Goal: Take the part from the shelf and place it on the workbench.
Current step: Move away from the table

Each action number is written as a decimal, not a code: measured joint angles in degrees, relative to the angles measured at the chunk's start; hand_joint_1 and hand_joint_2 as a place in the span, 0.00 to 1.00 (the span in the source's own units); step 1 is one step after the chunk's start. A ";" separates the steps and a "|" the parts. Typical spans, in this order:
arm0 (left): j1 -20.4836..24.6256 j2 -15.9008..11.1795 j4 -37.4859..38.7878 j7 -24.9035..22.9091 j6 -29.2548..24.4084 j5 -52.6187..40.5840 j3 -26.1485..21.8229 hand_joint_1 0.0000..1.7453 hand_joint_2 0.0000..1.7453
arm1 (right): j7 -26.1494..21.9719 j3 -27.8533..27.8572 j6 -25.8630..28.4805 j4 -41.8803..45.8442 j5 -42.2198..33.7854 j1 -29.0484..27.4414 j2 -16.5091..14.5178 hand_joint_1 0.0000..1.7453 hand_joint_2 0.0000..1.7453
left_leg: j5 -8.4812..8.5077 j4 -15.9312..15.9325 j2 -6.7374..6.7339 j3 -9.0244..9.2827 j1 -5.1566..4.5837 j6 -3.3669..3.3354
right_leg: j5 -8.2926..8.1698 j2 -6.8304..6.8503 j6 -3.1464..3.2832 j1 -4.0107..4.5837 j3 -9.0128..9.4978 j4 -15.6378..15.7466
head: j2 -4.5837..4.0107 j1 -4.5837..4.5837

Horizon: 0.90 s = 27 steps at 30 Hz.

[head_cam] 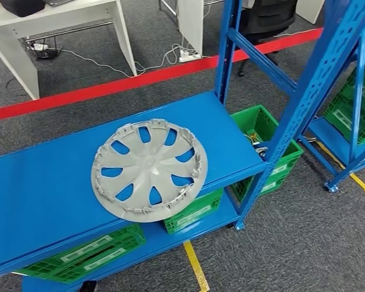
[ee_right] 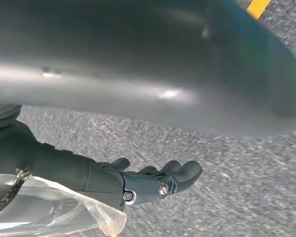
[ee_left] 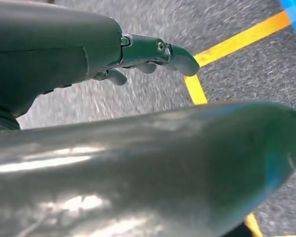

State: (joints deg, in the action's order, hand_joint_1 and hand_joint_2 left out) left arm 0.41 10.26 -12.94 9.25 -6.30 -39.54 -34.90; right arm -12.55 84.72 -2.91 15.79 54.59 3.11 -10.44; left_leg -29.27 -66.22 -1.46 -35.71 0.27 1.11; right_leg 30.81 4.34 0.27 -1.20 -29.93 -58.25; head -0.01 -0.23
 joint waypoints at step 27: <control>0.66 0.26 0.00 1.36 0.68 1.89 -3.89 0.00 0.00 | -0.17 -0.11 0.02 -0.72 0.15 0.20 0.10 0.00 0.00 | -5.48 -7.98 2.06 -4.11 0.12 0.57 | -1.18 -2.46 0.50 0.08 -0.63 0.54 | 0.00 -0.28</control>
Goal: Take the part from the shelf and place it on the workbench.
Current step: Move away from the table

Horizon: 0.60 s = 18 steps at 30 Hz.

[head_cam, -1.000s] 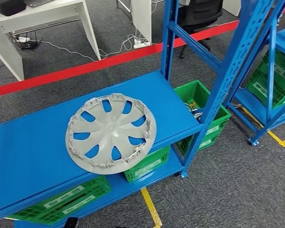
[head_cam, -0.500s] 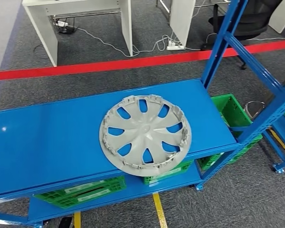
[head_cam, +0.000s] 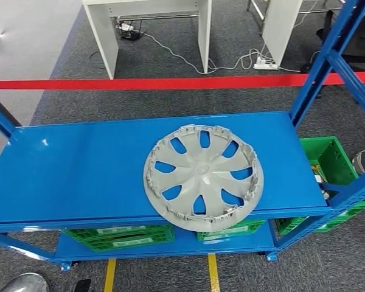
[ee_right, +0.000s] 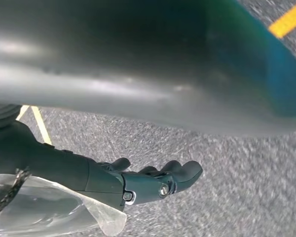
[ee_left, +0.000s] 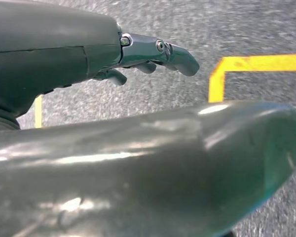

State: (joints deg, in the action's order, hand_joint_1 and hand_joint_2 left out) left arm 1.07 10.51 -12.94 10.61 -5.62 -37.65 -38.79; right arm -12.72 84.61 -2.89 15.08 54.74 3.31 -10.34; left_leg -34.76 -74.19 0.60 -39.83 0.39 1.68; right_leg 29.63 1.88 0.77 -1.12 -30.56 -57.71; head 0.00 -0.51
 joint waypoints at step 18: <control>-0.66 -0.64 -0.01 -1.93 -1.39 2.72 0.30 0.00 1.00 | 3.46 -4.21 0.62 -0.40 -5.48 -0.31 0.64 0.00 1.00 | 7.11 16.26 -4.38 8.41 -1.02 -1.86 | 1.21 4.21 -1.15 0.53 2.16 0.79 | -0.01 0.10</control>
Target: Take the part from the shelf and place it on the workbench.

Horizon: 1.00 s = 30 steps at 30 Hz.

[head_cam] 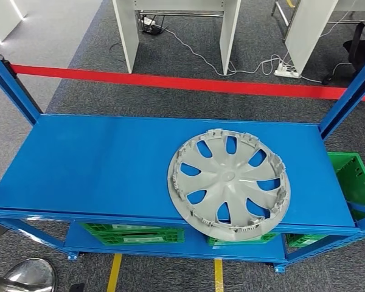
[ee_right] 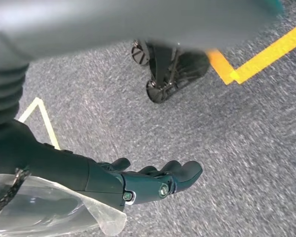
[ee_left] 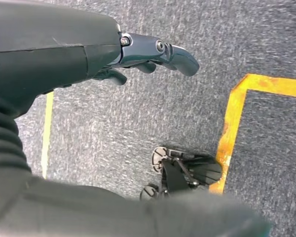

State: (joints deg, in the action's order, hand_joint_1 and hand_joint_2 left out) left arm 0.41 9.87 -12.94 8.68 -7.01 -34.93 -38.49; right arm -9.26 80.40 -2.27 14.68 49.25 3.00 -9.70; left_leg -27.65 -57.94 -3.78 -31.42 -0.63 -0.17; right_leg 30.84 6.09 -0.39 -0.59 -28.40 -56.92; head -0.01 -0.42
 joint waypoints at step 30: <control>-5.17 -5.68 -3.98 -5.08 4.13 21.30 21.75 0.00 0.00 | 5.61 -46.83 1.33 3.57 -30.01 -6.64 5.41 0.00 0.00 | -0.14 -0.01 0.01 0.25 0.11 -0.21 | 0.33 0.01 -0.76 0.04 -0.35 0.04 | 0.00 -0.02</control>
